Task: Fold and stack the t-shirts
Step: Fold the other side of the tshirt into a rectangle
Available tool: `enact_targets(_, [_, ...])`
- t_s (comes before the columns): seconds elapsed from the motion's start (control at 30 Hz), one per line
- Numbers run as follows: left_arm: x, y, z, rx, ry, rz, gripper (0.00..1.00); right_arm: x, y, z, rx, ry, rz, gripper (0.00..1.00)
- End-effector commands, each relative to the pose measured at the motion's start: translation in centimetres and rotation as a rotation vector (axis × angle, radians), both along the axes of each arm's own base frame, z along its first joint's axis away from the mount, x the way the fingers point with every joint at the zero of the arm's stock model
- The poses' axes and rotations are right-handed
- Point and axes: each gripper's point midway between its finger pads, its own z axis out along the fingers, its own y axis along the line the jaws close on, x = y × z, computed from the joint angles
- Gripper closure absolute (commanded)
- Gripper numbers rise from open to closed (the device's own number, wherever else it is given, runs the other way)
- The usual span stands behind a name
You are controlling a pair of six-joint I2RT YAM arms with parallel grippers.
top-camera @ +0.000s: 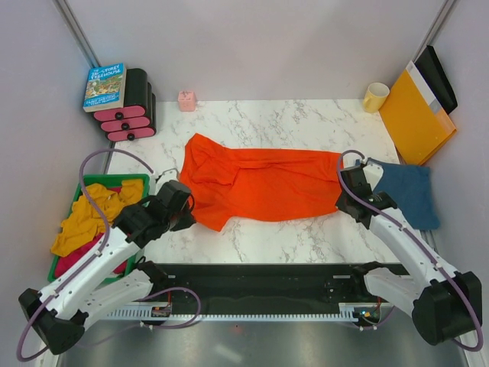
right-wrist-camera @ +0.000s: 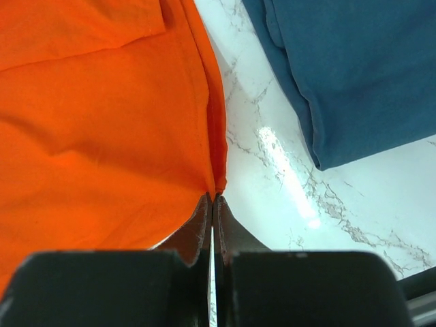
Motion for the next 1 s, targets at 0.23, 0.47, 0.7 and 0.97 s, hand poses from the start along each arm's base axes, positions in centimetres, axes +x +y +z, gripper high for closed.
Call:
enact_targets(0.23, [6.4, -0.9, 3.8, 0.119, -0.167, 0.015, 0.98, 5.5, -0.5, 4.2, -0.030, -0.109, -0.048, 1.00])
enact_targets(0.47, [10.9, 0.8, 5.6, 0.135, -0.235, 0.064, 0.98, 7.2, -1.6, 4.3, -0.050, -0.106, -0.077, 1.00])
enact_targets(0.7, [14.9, 1.8, 5.0, 0.168, -0.223, 0.106, 0.98, 9.1, -2.8, 2.4, -0.066, -0.066, -0.112, 1.00])
enact_targets(0.97, [18.2, 2.3, 3.5, 0.192, -0.194, 0.146, 0.98, 11.7, -3.0, 1.7, -0.079, -0.055, -0.126, 1.00])
